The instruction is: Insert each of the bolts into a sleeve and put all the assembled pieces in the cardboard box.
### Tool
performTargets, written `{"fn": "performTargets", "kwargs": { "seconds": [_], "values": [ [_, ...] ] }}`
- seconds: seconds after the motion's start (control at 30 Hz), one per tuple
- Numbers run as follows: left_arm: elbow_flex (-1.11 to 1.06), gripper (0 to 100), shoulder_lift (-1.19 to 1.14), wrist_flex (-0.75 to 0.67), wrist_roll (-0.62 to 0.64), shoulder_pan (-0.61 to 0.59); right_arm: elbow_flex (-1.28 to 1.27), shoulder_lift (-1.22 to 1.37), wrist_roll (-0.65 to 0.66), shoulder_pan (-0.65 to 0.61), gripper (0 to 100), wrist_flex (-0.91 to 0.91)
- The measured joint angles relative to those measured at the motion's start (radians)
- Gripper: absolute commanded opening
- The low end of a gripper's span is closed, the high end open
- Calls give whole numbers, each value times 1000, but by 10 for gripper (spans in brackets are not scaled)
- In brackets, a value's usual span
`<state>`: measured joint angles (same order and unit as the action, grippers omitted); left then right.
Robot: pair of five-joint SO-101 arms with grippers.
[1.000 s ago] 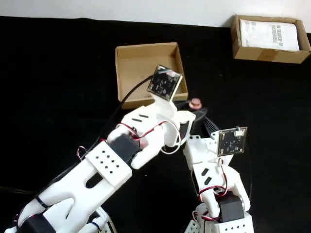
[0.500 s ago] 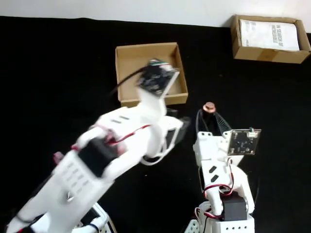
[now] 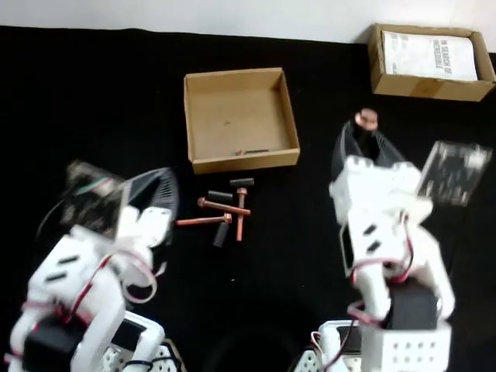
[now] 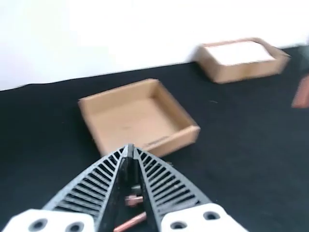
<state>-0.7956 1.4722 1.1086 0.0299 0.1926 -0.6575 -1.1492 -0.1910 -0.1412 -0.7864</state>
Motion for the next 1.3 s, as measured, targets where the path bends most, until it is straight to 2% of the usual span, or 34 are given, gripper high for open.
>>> {"fn": "performTargets", "kwargs": {
  "seconds": [0.1,0.23,0.43,0.63,0.87,1.03,1.3],
  "values": [
    [-149,9,157,0,-3,-101,161,183,61,-9,6,-12],
    [-327,9,318,0,-5,-146,316,411,190,-64,6,-12],
    [-394,9,331,5,-5,-232,499,707,451,-152,6,-12],
    [-577,9,327,3,-5,-404,663,1016,729,-195,6,34],
    [-865,9,328,-173,-5,-582,778,1339,937,-204,6,158],
    [-882,9,324,-218,-5,-621,798,1533,1119,-238,6,173],
    [-882,9,324,-221,-3,-621,818,1722,1172,-307,9,181]
  ]
}}
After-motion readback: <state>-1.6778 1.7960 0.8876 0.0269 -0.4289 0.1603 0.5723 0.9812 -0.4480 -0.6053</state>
